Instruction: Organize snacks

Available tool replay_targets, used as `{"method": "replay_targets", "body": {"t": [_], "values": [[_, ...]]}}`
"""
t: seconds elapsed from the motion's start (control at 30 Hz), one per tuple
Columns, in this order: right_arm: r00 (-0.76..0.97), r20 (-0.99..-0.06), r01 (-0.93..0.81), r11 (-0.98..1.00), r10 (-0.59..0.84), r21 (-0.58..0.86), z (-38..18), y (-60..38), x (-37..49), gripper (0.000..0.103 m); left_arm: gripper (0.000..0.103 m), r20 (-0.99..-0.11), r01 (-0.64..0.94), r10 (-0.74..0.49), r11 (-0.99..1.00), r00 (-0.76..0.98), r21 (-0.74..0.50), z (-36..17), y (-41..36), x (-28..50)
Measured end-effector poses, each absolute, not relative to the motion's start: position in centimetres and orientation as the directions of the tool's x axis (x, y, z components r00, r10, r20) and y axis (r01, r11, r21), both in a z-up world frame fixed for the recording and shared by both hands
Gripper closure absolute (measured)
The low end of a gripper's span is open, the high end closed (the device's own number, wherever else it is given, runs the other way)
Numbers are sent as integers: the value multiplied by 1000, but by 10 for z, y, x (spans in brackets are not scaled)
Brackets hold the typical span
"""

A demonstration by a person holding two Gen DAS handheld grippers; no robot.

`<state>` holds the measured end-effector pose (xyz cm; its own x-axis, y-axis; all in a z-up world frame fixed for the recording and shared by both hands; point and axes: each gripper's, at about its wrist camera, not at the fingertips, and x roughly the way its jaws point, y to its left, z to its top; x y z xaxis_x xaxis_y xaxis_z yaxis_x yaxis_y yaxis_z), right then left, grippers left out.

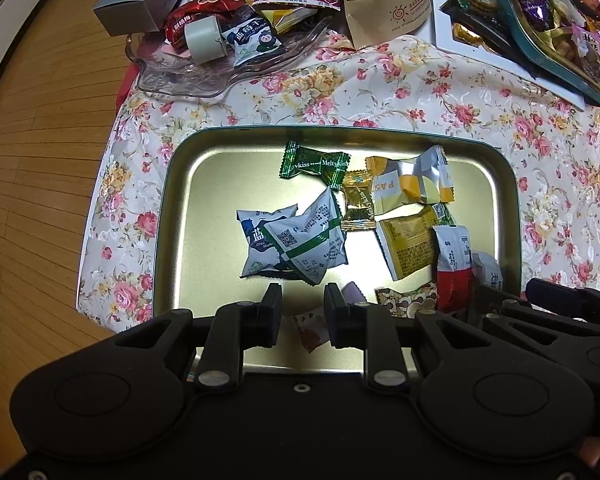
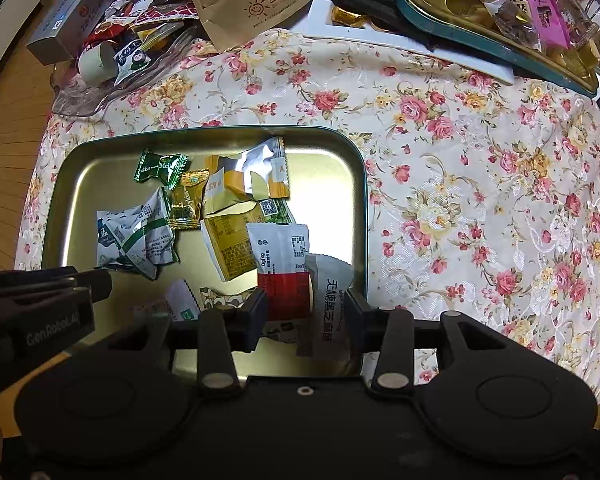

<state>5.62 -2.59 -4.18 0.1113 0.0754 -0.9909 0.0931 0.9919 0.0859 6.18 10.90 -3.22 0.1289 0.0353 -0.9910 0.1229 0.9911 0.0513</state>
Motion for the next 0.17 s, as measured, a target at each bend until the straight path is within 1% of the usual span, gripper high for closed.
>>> {"method": "replay_targets", "body": {"t": [0.17], "values": [[113, -991, 94, 992, 77, 87, -41, -26, 57, 58, 70, -990, 124, 42, 990, 138, 60, -30, 107, 62]]}}
